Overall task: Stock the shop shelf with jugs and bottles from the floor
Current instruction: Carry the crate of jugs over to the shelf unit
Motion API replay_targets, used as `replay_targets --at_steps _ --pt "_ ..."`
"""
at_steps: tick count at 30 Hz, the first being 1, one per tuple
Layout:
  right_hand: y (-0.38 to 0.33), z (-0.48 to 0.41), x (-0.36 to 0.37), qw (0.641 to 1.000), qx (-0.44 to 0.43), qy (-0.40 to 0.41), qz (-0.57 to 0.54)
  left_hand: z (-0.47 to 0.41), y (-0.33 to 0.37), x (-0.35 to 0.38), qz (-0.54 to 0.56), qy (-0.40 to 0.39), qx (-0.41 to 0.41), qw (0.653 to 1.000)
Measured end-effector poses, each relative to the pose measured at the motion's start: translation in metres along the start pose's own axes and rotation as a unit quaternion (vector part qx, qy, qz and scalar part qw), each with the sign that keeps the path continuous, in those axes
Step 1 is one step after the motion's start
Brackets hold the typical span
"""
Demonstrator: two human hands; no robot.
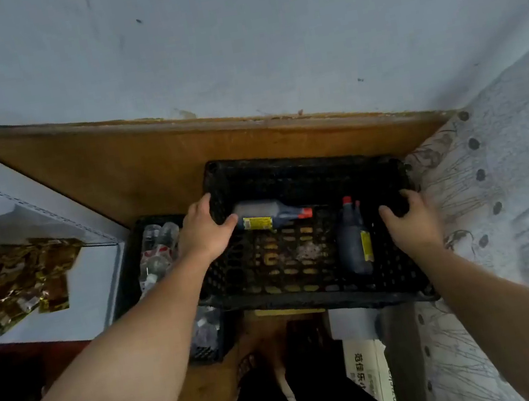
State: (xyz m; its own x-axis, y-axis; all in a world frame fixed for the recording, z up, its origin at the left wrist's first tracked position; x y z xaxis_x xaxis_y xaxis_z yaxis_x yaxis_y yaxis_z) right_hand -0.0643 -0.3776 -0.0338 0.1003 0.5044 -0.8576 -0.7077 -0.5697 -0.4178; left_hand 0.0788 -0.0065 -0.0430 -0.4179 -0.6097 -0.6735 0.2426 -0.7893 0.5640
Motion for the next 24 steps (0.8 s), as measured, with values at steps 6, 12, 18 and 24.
replay_targets --at_steps 6,12,18,24 --pt "0.025 -0.008 0.002 0.999 0.029 0.035 0.030 -0.013 -0.010 0.000 -0.056 0.054 -0.006 0.997" --pt "0.046 -0.016 0.011 0.997 0.070 0.024 0.021 -0.031 -0.042 0.018 0.007 0.013 -0.066 0.998" --pt "0.059 -0.015 0.030 0.994 0.105 -0.003 -0.017 -0.035 -0.057 0.031 0.135 -0.001 -0.061 0.989" --pt "0.060 -0.022 0.027 0.994 0.097 -0.014 -0.038 -0.036 -0.060 0.036 0.179 -0.012 -0.047 0.983"
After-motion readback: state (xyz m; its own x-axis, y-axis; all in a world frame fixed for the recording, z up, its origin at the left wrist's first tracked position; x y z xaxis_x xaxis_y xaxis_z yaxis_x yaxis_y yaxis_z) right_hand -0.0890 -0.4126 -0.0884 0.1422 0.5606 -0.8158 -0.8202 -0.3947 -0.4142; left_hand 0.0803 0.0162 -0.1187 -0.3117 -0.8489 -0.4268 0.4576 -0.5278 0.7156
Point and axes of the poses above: each hand's wrist, its own z-axis away from the middle knuckle, its own x-axis out of the palm, y = z × x, the point moved 9 cm from there along -z, towards the middle knuckle, and after that the axes turned 6 degrees about z, right-handed, at the moved point
